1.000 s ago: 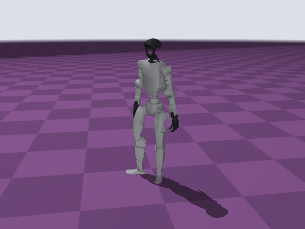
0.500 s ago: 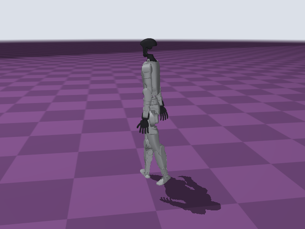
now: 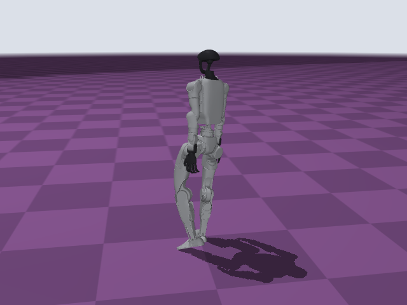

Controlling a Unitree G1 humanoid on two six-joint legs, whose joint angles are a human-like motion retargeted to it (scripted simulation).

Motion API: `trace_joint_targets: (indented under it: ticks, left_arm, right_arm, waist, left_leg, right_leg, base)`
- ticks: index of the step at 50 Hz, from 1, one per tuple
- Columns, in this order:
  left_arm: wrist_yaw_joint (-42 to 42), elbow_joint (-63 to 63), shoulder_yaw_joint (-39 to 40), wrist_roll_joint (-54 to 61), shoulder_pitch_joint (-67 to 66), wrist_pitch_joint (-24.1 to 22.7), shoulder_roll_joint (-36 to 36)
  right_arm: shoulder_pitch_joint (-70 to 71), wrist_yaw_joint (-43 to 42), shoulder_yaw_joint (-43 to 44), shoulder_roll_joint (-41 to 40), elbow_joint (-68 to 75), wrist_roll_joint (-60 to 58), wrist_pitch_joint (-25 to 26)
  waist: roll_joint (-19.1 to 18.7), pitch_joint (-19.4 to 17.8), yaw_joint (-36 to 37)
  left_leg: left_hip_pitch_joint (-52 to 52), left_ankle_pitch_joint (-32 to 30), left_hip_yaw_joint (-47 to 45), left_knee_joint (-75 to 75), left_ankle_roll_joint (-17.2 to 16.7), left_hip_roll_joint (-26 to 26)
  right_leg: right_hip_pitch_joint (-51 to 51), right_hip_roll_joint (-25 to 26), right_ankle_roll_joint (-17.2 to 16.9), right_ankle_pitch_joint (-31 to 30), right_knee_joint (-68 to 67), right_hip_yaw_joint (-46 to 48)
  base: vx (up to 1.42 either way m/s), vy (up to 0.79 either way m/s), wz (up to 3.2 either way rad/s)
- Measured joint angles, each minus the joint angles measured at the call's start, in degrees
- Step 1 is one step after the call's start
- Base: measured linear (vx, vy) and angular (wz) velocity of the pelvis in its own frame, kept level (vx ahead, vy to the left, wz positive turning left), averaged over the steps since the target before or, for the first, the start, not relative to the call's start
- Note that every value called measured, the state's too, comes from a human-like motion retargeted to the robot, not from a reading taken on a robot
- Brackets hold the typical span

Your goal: Upper body actions

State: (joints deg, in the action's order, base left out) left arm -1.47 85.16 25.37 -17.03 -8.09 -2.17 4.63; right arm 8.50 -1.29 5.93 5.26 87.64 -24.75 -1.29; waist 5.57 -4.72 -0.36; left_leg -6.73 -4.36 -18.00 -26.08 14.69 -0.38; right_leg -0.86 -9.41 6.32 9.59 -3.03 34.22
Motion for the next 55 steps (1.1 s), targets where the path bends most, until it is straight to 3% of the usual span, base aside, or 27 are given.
trace_joint_targets:
  ticks: [10, 12, 15, 20, 23, 28, 34, 55]
  left_arm:
    - [-0.35, -2.91, -0.70, 0.28, 2.55, -0.08, -0.48]
    - [-0.66, -3.63, -0.83, 0.41, 2.61, -0.17, -0.59]
    - [-1.11, -4.29, -1.07, 0.29, 1.99, -0.21, -0.58]
    - [-1.34, -4.37, -0.33, -0.07, 2.34, 0.09, 0.84]
    - [-1.29, -4.45, -0.87, -0.70, 2.29, 0.39, 2.05]
    - [-0.77, -2.96, 0.64, 1.13, 2.97, 0.71, 1.67]
    - [-4.06, -2.80, 1.34, 1.46, 2.66, 1.00, 0.77]
    - [-2.79, 1.61, 0.85, -1.30, -0.61, 2.56, 1.10]
  right_arm:
    - [-2.84, -0.50, 3.81, 0.97, 4.86, 5.02, 0.46]
    - [-3.63, -1.18, 4.66, 1.57, 6.58, 5.44, 0.70]
    - [-5.20, -2.27, 5.04, 2.34, 8.50, 5.37, 1.05]
    - [-7.02, -4.94, 4.48, 1.86, 9.76, 5.43, 1.21]
    - [-8.80, -4.03, 3.56, 1.72, 9.76, 3.66, 1.55]
    - [-9.08, -3.99, 2.27, 1.05, 9.76, -0.66, 1.91]
    - [-7.59, -2.62, 1.54, 0.02, 8.13, -0.12, 1.14]
    - [-4.20, 2.55, -1.07, -1.17, 0.89, -0.16, -0.69]
  waist:
    - [-4.06, -0.98, 1.64]
    - [-4.70, -0.62, 1.16]
    - [-4.77, 0.54, -0.76]
    - [-3.46, -0.08, -3.54]
    - [-2.52, 1.34, -2.49]
    - [-2.28, 2.05, -2.43]
    - [-2.32, 2.44, -2.57]
    - [-1.70, 1.92, -1.53]
  left_leg:
    - [-3.00, -6.08, 22.19, 18.94, -10.98, -5.15]
    - [-2.13, -11.52, 21.52, 21.38, -10.61, -4.59]
    - [0.24, -7.75, 14.98, 21.70, -9.07, -3.14]
    - [3.99, -6.77, 12.59, 23.36, -8.74, -3.15]
    - [6.24, -5.43, 10.69, 25.20, -8.01, -4.07]
    - [7.20, -3.13, 10.10, 24.95, -6.97, -4.40]
    - [8.27, -0.77, 8.69, 25.16, -6.26, -4.94]
    - [10.62, 4.82, 5.68, 25.36, -4.91, -6.91]
  right_leg:
    - [1.55, 5.77, -0.24, -0.83, 0.13, -7.04]
    - [2.13, 6.60, -0.55, -0.91, 0.22, -8.31]
    - [3.04, 6.79, -1.12, -1.27, 0.65, -9.30]
    - [6.33, 7.36, -1.41, -1.81, 1.92, -9.66]
    - [6.18, 6.98, -1.75, -1.71, 1.37, -11.59]
    - [6.21, 6.98, -2.35, -1.88, 0.77, -13.45]
    - [6.04, 6.67, -2.92, -2.18, 0.29, -15.02]
    - [6.19, 4.99, -4.64, -3.52, -0.73, -18.38]
  base:
    - [0.14, 0.02, -1.02]
    - [0.26, 0.08, -0.72]
    - [0.31, 0.11, -0.41]
    - [0.23, 0.03, -0.49]
    - [0.26, 0.01, -0.63]
    - [0.15, 0.02, -0.40]
    - [0.09, 0.04, -0.30]
    - [0.04, 0.04, -0.11]
